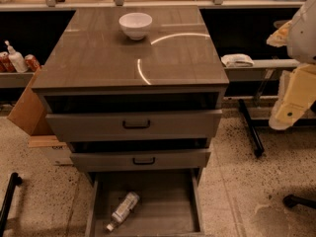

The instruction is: Pick blue plastic bottle from bottom drawer and place on counter

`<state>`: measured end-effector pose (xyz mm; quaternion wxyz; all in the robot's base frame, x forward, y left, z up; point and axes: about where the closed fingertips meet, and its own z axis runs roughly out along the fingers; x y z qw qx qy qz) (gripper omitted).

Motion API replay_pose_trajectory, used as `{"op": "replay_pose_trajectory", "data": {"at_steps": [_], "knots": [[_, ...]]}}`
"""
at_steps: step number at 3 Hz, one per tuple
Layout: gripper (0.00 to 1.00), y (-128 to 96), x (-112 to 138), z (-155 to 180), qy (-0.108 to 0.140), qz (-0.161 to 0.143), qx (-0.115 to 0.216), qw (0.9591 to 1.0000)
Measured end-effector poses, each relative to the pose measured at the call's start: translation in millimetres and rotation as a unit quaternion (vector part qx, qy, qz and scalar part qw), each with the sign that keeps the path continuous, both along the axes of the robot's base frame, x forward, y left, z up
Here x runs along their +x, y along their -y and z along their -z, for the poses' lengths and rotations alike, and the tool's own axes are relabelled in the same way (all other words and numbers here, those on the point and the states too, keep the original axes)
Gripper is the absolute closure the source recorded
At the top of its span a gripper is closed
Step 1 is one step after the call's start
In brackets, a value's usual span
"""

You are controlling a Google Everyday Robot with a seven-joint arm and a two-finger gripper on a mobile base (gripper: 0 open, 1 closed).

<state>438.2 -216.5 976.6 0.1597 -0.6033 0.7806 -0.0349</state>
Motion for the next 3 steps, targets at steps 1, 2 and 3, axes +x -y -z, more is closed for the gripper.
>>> {"op": "replay_pose_trajectory", "data": {"at_steps": [1, 2, 3], "knots": [[0.0, -0.3, 0.1, -0.2, 0.001, 0.0, 0.0, 1.0], [0.0, -12.4, -1.0, 35.5, -0.012, -0.03, 0.028, 0.9991], [0.0, -31.6, -13.9, 85.3, -0.034, -0.071, 0.071, 0.9943]]}}
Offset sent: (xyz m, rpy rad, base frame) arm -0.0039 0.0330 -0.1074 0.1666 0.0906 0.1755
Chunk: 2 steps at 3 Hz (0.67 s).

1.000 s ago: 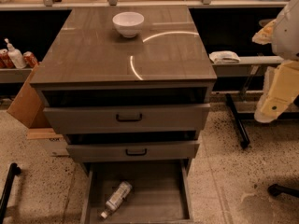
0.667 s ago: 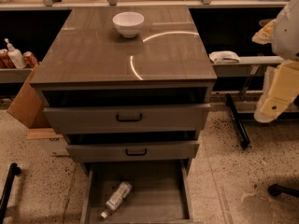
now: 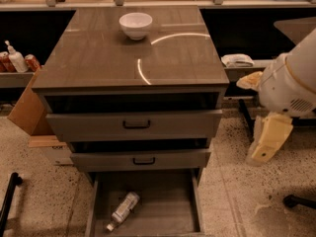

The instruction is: Pick blue plastic bottle from bottom drawer and place on counter

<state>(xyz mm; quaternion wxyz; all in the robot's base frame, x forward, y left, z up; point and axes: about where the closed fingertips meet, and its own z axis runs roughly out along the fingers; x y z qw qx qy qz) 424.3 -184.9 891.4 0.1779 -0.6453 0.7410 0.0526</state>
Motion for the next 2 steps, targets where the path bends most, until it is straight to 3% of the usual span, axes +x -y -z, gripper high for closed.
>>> {"op": "replay_pose_trajectory", "data": {"at_steps": [1, 2], "knots": [[0.0, -28.5, -25.0, 60.7, -0.023, -0.042, 0.057, 0.9973], [0.0, -31.0, -39.7, 80.2, -0.042, -0.048, 0.056, 0.9964]]}}
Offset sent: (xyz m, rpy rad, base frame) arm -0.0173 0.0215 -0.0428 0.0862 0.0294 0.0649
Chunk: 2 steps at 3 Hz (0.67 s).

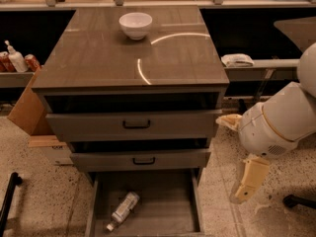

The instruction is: Pick blue plastic bottle from bottom drawer and place on counter

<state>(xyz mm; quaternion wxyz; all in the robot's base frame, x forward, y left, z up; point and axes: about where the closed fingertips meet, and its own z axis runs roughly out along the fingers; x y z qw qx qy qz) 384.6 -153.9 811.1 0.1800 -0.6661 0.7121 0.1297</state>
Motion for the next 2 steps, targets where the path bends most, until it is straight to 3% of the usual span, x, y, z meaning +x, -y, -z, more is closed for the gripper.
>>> {"op": "replay_pose_trajectory", "data": {"at_steps": [1, 2], "knots": [[0.0, 0.1, 0.0, 0.1, 0.0, 0.0, 0.0, 1.0], [0.0, -4.5, 4.9, 21.7, 0.001, -0.022, 0.007, 0.9997]]}}
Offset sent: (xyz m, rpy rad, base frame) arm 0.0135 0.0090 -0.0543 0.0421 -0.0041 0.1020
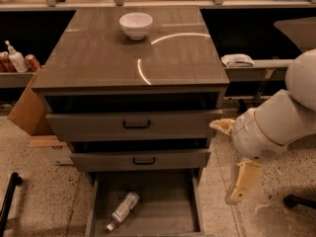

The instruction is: Pick blue plastic bottle from bottom drawer and place on counter

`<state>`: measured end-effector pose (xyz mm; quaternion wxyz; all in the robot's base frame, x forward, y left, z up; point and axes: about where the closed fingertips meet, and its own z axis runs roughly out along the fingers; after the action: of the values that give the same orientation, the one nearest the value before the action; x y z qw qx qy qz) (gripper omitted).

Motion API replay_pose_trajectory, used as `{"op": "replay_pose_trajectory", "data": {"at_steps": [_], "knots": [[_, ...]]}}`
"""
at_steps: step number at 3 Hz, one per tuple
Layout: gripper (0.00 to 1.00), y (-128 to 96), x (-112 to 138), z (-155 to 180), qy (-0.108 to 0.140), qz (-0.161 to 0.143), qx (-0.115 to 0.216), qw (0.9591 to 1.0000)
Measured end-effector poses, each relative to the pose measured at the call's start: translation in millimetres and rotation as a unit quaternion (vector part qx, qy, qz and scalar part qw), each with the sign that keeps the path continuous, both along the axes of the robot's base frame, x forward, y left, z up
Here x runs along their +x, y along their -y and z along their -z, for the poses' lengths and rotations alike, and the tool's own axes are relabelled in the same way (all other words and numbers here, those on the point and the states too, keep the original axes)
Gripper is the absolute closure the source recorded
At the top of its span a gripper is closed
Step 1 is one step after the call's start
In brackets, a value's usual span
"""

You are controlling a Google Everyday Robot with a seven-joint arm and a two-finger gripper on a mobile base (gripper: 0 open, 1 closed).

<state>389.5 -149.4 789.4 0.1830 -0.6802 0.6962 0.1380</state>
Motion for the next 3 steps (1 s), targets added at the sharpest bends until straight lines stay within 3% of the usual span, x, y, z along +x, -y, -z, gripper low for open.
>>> {"op": "replay_pose_trajectory", "data": {"at_steps": [2, 3], "knots": [[0.0, -24.4, 19.9, 96.6, 0.003, -0.073, 0.013, 0.9973], [0.0, -41.2, 26.5, 141.5, -0.005, -0.094, 0.025, 0.9953]]}}
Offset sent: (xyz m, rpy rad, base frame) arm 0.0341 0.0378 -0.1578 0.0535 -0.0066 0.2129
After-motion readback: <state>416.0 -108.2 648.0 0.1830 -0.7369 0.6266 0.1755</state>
